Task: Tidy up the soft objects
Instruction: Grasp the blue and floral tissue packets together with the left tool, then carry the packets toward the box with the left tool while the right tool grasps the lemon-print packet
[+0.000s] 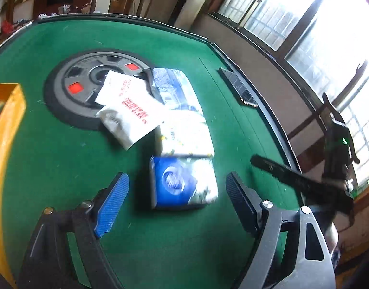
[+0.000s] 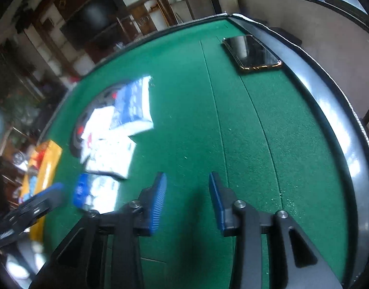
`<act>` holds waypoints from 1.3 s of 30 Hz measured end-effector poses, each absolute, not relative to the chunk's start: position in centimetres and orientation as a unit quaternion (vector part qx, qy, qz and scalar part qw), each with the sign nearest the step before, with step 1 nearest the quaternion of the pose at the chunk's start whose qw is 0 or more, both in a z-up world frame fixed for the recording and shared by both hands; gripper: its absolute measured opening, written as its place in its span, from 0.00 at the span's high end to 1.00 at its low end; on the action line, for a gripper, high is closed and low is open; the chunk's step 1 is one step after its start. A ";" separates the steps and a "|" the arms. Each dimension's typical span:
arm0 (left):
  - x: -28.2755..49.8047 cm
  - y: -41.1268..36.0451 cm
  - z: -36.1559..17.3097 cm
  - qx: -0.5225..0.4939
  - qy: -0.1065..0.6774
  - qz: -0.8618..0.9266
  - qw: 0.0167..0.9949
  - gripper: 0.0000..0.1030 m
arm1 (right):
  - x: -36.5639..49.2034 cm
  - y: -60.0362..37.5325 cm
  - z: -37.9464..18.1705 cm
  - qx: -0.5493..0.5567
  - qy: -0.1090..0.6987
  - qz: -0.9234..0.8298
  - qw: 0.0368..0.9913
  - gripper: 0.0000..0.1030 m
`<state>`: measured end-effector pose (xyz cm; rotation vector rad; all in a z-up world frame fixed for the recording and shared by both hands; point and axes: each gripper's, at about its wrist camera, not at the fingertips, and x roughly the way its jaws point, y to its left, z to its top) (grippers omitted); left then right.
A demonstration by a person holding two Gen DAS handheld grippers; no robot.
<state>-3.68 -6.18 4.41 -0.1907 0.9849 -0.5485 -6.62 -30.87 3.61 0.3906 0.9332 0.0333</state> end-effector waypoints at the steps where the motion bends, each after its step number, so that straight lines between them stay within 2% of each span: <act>1: -3.1 -6.9 4.2 -0.093 0.464 -0.257 0.843 0.20 | -6.8 -31.0 3.7 0.193 0.441 0.020 0.877 0.67; 4: -2.6 -9.4 3.9 -0.061 0.460 -0.253 0.849 0.20 | -7.3 -31.6 3.8 0.207 0.426 0.032 0.880 0.66; 7: -3.3 -11.8 3.1 -0.002 0.452 -0.242 0.858 0.16 | -7.2 -31.9 3.3 0.219 0.424 0.038 0.878 0.66; 11: -4.2 -13.6 2.0 0.083 0.438 -0.206 0.871 0.17 | -6.7 -30.4 3.3 0.206 0.425 0.044 0.880 0.65; 13: -4.3 -13.7 1.7 0.101 0.434 -0.198 0.873 0.26 | -6.6 -29.9 3.3 0.196 0.425 0.046 0.883 0.62; 17: -3.6 -10.4 2.6 0.020 0.450 -0.227 0.863 0.34 | -6.6 -29.4 3.7 0.190 0.427 0.045 0.883 0.61; 19: -3.6 -8.1 3.3 -0.015 0.450 -0.234 0.862 0.34 | -6.3 -28.9 4.0 0.190 0.431 0.050 0.881 0.58; 21: -3.9 -6.1 4.1 -0.046 0.443 -0.241 0.862 0.34 | -5.7 -28.0 4.2 0.190 0.438 0.058 0.877 0.47; 22: -4.3 -4.6 4.7 -0.067 0.437 -0.245 0.863 0.34 | -5.2 -27.4 4.1 0.189 0.444 0.063 0.874 0.45; 26: -6.0 0.5 6.6 -0.127 0.416 -0.251 0.865 0.34 | -2.8 -23.9 3.9 0.156 0.465 0.073 0.869 0.45; 32: -9.0 7.3 9.2 -0.178 0.380 -0.236 0.877 0.34 | 0.4 -19.8 3.5 0.147 0.483 0.061 0.861 0.42; 35: -10.5 11.2 10.0 -0.187 0.365 -0.209 0.888 0.34 | 1.2 -18.1 3.2 0.139 0.489 0.050 0.860 0.31; 39: -11.5 16.2 10.1 -0.191 0.354 -0.148 0.903 0.34 | 2.0 -15.4 2.7 0.084 0.500 0.026 0.862 0.30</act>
